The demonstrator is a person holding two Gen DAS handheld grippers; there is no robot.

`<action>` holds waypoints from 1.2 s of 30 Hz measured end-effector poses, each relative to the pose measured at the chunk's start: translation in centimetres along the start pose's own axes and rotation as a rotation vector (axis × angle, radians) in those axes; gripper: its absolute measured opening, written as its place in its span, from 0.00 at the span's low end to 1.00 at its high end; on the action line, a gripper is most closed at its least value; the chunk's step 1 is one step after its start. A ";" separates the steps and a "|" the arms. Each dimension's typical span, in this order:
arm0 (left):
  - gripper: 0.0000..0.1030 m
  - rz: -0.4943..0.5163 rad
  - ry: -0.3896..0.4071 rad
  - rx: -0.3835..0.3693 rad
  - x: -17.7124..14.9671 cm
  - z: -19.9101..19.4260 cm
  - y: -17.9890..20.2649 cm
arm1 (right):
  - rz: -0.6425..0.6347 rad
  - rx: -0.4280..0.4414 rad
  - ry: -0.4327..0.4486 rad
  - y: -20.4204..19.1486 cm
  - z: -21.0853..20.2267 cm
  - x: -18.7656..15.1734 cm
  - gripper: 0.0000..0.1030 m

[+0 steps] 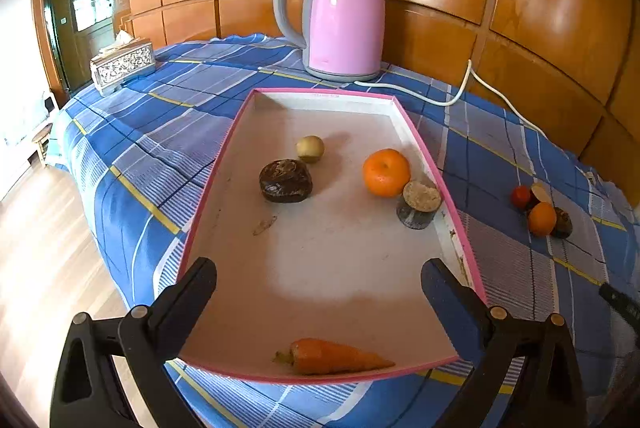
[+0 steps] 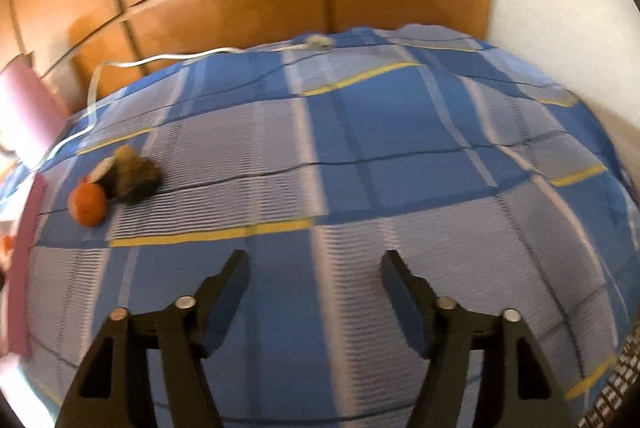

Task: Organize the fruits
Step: 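Move the right gripper toward the fruit cluster on the bedspread, then grasp the small yellow-brown round fruit with the right gripper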

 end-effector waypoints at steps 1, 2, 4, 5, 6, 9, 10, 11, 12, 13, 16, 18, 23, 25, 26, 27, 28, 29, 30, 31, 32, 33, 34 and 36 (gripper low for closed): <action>1.00 -0.001 -0.001 0.003 0.0 0.0 -0.1 | -0.024 0.038 -0.005 -1.0 0.1 0.4 0.53; 1.00 -0.003 -0.001 0.005 0.0 0.0 -0.3 | -0.039 0.061 -0.004 -1.7 0.2 0.7 0.50; 1.00 -0.008 -0.007 0.006 -0.1 0.1 -0.5 | -0.078 0.112 0.000 -3.5 0.3 1.4 0.45; 1.00 -0.010 -0.007 0.007 -0.1 0.1 -0.6 | -0.097 0.139 0.001 -4.5 0.2 1.8 0.42; 1.00 -0.013 -0.006 0.007 -0.1 0.2 -0.7 | -0.113 0.168 0.001 -5.4 0.2 2.3 0.42; 1.00 -0.018 -0.006 0.003 0.0 0.1 -0.7 | -0.146 0.232 0.003 -7.8 0.1 3.6 0.41; 1.00 -0.018 -0.007 0.000 0.0 0.2 -0.7 | -0.161 0.244 0.006 -8.6 0.1 4.1 0.41; 1.00 -0.016 -0.008 -0.003 0.0 0.2 -0.7 | -0.178 0.255 0.012 -9.4 0.0 4.7 0.41; 1.00 -0.014 -0.010 -0.005 0.0 0.2 -0.6 | -0.192 0.263 0.015 -10.0 0.0 5.2 0.41; 1.00 -0.012 -0.013 -0.008 -0.1 0.3 -0.6 | -0.205 0.270 0.019 -10.6 0.0 5.7 0.41; 1.00 -0.011 -0.015 -0.014 -0.1 0.3 -0.5 | -0.212 0.296 0.008 -12.1 0.7 7.4 0.39; 1.00 -0.012 -0.014 -0.019 0.0 0.3 -0.5 | -0.201 0.313 -0.008 -13.0 1.6 8.6 0.36; 1.00 -0.012 -0.015 -0.028 0.0 0.3 -0.5 | -0.170 0.334 -0.065 -15.0 4.3 10.5 0.36; 1.00 -0.014 -0.022 -0.029 0.0 0.5 -0.5 | -0.153 0.329 -0.090 -15.3 5.5 11.1 0.36; 1.00 -0.017 -0.025 -0.030 -0.1 0.6 -0.5 | -0.141 0.323 -0.105 -15.4 6.2 11.3 0.36; 1.00 -0.019 -0.028 -0.030 0.0 0.6 -0.6 | -0.133 0.322 -0.117 -15.4 6.8 11.4 0.36; 1.00 -0.021 -0.031 -0.030 0.0 0.7 -0.6 | -0.128 0.325 -0.128 -15.6 7.3 11.6 0.36; 1.00 -0.023 -0.033 -0.030 0.0 0.8 -0.7 | -0.125 0.324 -0.142 -15.8 7.9 11.7 0.36; 1.00 -0.024 -0.034 -0.030 0.0 0.8 -0.7 | -0.124 0.321 -0.154 -16.0 8.4 11.7 0.36; 1.00 -0.024 -0.035 -0.029 0.0 0.8 -0.7 | -0.120 0.318 -0.167 -16.1 8.9 11.8 0.36; 1.00 -0.025 -0.036 -0.029 0.0 0.9 -0.8 | -0.114 0.320 -0.182 -16.3 9.3 11.7 0.36; 1.00 -0.026 -0.039 -0.029 0.0 0.9 -0.8 | -0.111 0.327 -0.196 -16.5 9.7 11.6 0.35; 1.00 -0.027 -0.042 -0.029 -0.1 0.9 -0.8 | -0.109 0.334 -0.213 -16.8 10.1 11.4 0.32; 1.00 -0.029 -0.045 -0.028 -0.1 1.0 -0.9 | -0.101 0.336 -0.216 -17.1 10.4 11.2 0.31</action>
Point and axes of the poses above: each gripper's, at about its wrist camera, not at the fingertips, and z roughly the way its jaws point, y to its right, x to its top, the point moved 7 cm from there along z, roughly the way its jaws point, and after that the axes turned 9 degrees about -z, right-handed, at the moved point
